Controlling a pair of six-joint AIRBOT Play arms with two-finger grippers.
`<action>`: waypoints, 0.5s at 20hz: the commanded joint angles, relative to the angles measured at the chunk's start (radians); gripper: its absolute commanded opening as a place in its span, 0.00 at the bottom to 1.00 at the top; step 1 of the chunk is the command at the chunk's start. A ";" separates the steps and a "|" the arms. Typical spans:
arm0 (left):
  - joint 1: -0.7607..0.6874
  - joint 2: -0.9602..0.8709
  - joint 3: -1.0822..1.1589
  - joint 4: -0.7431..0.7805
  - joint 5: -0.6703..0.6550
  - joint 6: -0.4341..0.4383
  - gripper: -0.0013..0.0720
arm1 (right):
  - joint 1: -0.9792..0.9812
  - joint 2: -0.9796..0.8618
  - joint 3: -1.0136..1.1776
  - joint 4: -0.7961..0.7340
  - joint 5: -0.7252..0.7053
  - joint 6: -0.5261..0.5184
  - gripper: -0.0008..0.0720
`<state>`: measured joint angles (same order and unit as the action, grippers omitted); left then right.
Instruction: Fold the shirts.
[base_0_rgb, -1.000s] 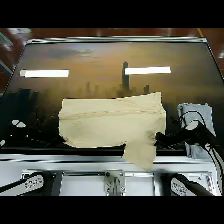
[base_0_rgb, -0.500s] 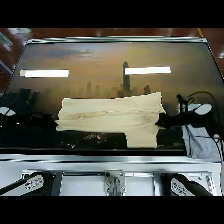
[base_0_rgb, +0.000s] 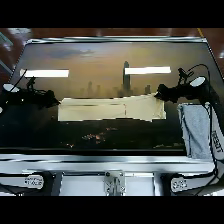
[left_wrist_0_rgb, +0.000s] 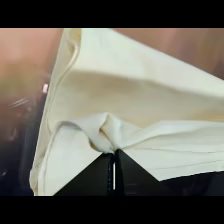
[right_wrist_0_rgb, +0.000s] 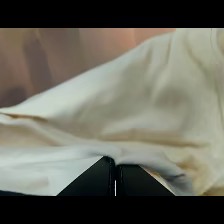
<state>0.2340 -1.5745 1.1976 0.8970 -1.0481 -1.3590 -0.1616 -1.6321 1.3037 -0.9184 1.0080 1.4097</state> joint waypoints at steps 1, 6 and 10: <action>-0.046 -0.142 0.107 -0.004 0.003 -0.019 0.06 | 0.003 -0.142 0.102 0.017 -0.066 0.010 0.11; -0.051 -0.192 0.129 -0.004 -0.030 -0.027 0.67 | 0.003 -0.181 0.102 0.025 -0.087 -0.049 0.78; 0.033 -0.184 0.220 -0.004 -0.226 -0.071 0.66 | -0.072 -0.077 0.102 -0.143 0.009 -0.103 0.93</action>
<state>0.2237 -1.7531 1.3632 0.8940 -1.1435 -1.3895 -0.1932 -1.7531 1.4014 -0.9451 0.9581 1.3319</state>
